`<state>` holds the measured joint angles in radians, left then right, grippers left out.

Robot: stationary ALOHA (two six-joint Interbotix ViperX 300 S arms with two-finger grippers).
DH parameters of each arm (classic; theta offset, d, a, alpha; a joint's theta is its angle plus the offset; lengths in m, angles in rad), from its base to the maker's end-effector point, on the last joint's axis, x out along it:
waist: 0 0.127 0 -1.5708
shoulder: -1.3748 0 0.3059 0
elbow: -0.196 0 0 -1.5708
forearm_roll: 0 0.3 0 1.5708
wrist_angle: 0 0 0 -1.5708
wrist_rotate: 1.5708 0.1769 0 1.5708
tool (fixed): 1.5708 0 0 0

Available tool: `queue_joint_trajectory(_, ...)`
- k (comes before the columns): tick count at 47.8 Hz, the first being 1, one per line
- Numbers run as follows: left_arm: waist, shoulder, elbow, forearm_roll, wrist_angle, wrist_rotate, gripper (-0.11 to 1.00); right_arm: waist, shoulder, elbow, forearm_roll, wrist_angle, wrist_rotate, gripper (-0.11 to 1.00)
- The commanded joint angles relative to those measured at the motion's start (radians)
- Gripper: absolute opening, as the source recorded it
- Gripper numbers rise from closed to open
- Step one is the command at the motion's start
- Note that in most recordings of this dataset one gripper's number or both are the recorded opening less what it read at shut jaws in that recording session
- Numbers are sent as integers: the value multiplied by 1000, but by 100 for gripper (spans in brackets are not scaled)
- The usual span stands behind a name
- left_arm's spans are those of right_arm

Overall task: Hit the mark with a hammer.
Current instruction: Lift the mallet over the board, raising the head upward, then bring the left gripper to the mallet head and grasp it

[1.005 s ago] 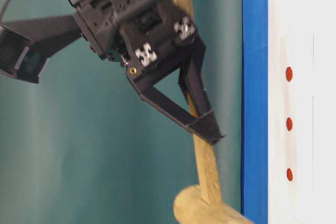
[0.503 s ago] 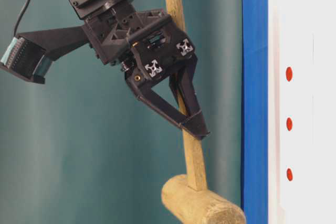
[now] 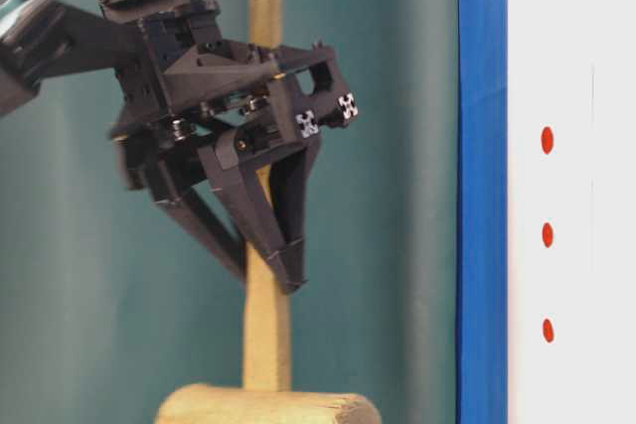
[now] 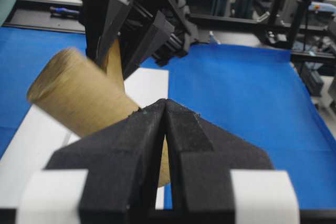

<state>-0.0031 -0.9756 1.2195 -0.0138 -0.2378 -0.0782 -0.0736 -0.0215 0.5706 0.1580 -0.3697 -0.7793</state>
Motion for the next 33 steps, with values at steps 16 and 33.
queue_joint_trajectory(16, -3, 9, -11, -3, -5, -2, 0, 31, -41, 2, 86, -169, -357, 10)
queue_joint_trajectory(33, 18, 9, -12, -5, -9, -17, 0, 37, -41, 11, 126, -169, -370, 10)
